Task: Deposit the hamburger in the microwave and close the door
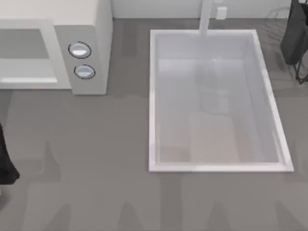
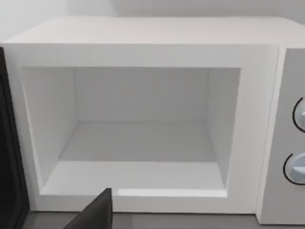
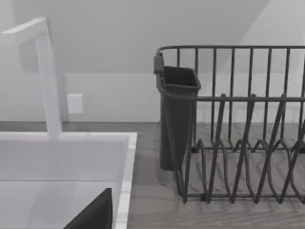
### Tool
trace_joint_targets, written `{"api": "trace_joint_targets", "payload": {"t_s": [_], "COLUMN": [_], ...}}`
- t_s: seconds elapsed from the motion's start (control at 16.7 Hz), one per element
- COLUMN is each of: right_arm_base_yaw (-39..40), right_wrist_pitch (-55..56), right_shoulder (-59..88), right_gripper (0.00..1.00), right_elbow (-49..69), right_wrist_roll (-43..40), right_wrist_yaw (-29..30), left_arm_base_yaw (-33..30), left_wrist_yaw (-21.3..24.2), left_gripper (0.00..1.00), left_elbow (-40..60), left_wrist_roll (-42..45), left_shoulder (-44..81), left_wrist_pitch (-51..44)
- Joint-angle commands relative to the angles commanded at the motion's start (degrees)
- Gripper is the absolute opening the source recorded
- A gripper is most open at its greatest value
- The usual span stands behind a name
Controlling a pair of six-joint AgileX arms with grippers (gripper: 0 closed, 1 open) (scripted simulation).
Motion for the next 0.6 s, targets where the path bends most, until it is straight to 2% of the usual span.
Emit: {"api": "trace_joint_targets", "payload": {"t_s": [0.3,0.6], "right_arm_base_yaw": [0.00,0.00], "right_wrist_pitch": [0.00,0.00], "right_shoulder": [0.00,0.00], "right_gripper": [1.00,1.00], "right_elbow": [0.00,0.00], "right_wrist_roll": [0.00,0.00], "right_wrist_yaw": [0.00,0.00], "left_arm_base_yaw": [0.66,3.17], "left_wrist_yaw": [-0.01,0.06], "left_gripper": [1.00,1.00], "left_elbow": [2.92,14.35], "left_wrist_roll": [2.77,13.48], "left_shoulder": [3.75,22.07], "left_wrist_pitch": [-3.01,-15.08]}}
